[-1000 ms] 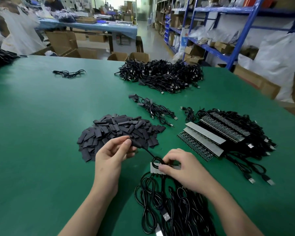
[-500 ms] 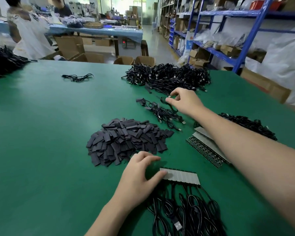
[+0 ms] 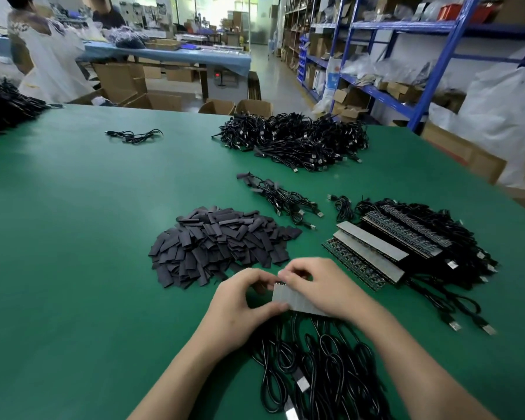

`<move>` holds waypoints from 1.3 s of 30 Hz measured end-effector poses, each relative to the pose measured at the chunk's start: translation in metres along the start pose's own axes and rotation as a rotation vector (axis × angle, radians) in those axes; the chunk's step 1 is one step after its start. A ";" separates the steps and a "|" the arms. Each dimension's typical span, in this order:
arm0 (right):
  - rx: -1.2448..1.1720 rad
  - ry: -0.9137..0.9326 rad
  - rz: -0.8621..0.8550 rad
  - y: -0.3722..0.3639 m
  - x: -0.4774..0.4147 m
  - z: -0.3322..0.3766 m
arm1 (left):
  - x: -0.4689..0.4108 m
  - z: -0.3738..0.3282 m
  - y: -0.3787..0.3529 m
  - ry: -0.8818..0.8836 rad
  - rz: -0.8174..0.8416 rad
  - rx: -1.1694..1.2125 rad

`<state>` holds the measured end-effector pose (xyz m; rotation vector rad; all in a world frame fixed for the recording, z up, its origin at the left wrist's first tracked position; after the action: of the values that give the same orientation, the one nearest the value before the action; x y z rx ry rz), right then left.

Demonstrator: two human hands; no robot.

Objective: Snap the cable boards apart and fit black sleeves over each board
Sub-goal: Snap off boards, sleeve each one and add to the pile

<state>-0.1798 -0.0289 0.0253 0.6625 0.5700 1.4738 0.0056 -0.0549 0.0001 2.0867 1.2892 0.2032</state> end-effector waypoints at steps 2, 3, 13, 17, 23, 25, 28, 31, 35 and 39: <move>-0.008 -0.003 -0.069 -0.001 0.011 -0.004 | 0.001 0.001 0.000 0.019 0.011 0.053; 0.018 0.011 -0.103 -0.001 0.014 -0.003 | 0.001 0.001 0.000 0.024 0.015 0.071; 0.215 0.244 -0.264 -0.016 0.032 0.014 | 0.000 0.003 0.003 0.059 0.022 0.259; 0.200 0.302 -0.310 -0.023 0.034 0.018 | -0.001 0.002 -0.001 0.030 0.008 0.199; 0.069 0.281 -0.293 -0.023 0.033 0.013 | -0.001 -0.005 -0.001 -0.078 -0.068 0.104; 0.038 0.282 -0.293 -0.024 0.032 0.012 | -0.001 -0.008 -0.001 -0.123 -0.107 0.061; -0.020 0.270 -0.285 -0.025 0.033 0.011 | 0.000 -0.010 -0.001 -0.130 -0.134 0.104; -0.064 0.244 -0.278 -0.025 0.032 0.008 | 0.000 -0.013 -0.003 -0.105 -0.112 0.173; -0.090 0.231 -0.266 -0.024 0.033 0.007 | 0.002 -0.014 -0.004 -0.103 -0.082 0.192; -0.150 0.228 -0.222 -0.023 0.034 0.006 | 0.004 -0.017 -0.002 -0.126 -0.065 0.195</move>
<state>-0.1585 0.0049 0.0152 0.3042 0.6778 1.3746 -0.0017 -0.0437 0.0108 2.1764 1.3434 -0.0847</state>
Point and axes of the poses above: each hand's wrist, its own x-axis away from the middle knuckle, its own y-axis out of the back of the hand, z = x × y, the point moved 3 cm from there along -x, towards the middle knuckle, and after that the axes turned 6 degrees about -x, right-handed, at the moved point
